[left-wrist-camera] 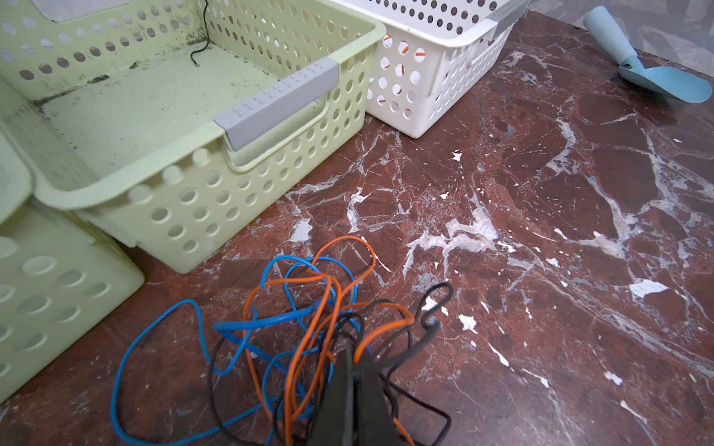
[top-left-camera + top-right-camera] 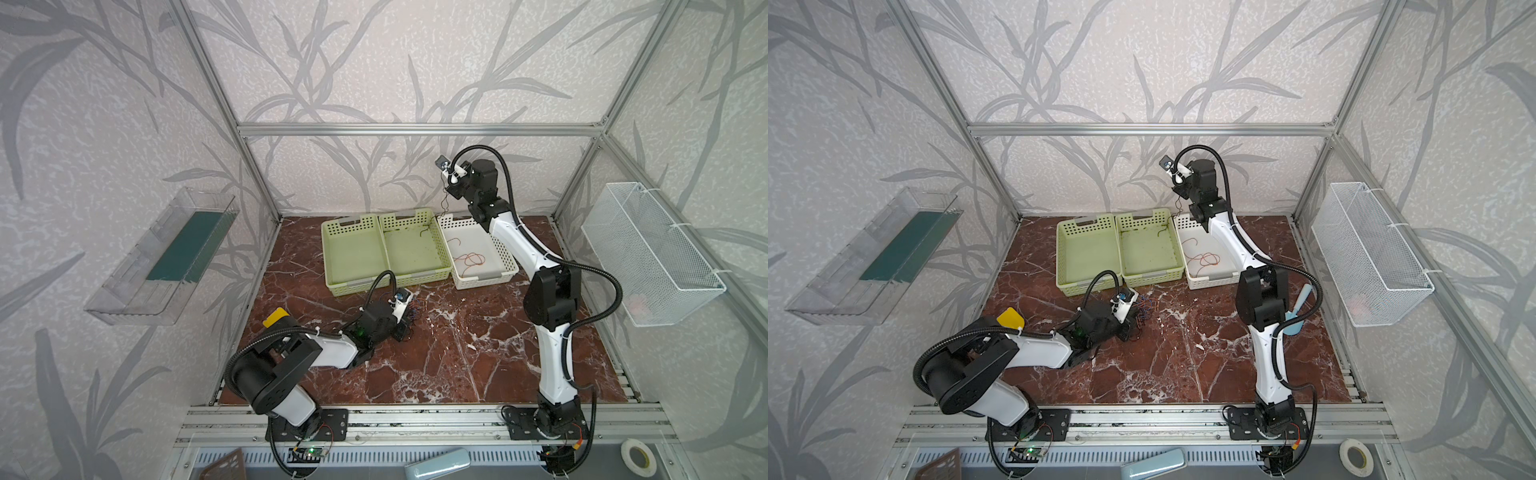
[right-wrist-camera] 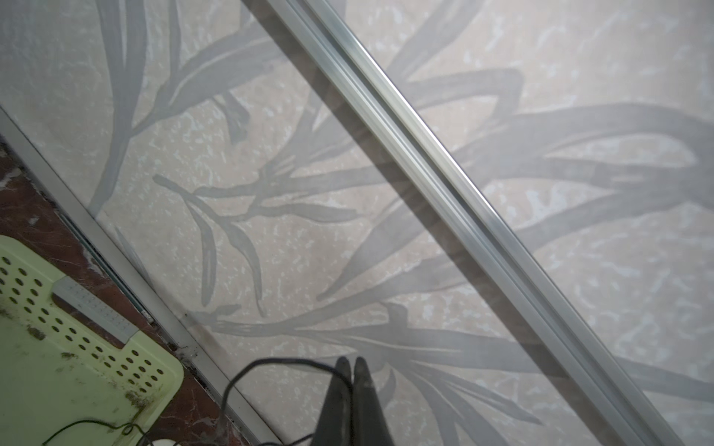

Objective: Untangle and sort cables by color
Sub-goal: Place the cable in the container.

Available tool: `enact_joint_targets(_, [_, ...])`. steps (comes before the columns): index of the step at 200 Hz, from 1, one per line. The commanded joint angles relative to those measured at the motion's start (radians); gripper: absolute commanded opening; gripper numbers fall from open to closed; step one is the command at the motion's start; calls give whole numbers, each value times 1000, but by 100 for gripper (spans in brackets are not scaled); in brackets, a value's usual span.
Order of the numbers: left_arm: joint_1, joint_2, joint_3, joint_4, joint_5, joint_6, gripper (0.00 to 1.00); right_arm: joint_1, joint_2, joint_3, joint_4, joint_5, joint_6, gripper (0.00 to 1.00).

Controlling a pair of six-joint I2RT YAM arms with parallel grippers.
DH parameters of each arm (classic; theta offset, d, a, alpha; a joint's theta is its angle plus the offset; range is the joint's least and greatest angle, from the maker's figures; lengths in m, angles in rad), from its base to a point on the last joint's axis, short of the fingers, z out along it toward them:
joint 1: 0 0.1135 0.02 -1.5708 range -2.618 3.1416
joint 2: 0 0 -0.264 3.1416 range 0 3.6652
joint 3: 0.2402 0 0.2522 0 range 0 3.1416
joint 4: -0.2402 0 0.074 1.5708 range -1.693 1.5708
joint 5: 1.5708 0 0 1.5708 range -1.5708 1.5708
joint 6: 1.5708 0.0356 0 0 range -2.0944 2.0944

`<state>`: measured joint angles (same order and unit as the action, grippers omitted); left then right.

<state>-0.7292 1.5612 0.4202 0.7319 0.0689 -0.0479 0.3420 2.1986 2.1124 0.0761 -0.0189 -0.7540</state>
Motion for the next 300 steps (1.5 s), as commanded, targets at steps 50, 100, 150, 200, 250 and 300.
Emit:
enact_joint_targets(50, [-16, 26, 20, 7, -2, -12, 0, 73, -57, -86, 9, -160, -38, 0])
enact_joint_targets(100, [-26, 12, 16, 4, 10, 6, 0, 92, -42, -300, 106, -129, 105, 4])
enact_joint_targets(150, [-32, -13, 15, -9, 39, 26, 0, 89, -104, -437, 84, -157, 199, 56])
enact_joint_targets(200, [-42, -23, 44, -32, 85, 46, 0, 78, -354, -644, 42, -326, 247, 83])
enact_joint_targets(250, [-49, -26, 55, -35, 106, 45, 0, 71, -486, -809, 2, -308, 250, 91])
enact_joint_targets(300, [-50, -18, 57, -9, 118, 22, 0, 76, -546, -771, -198, -377, 211, 68])
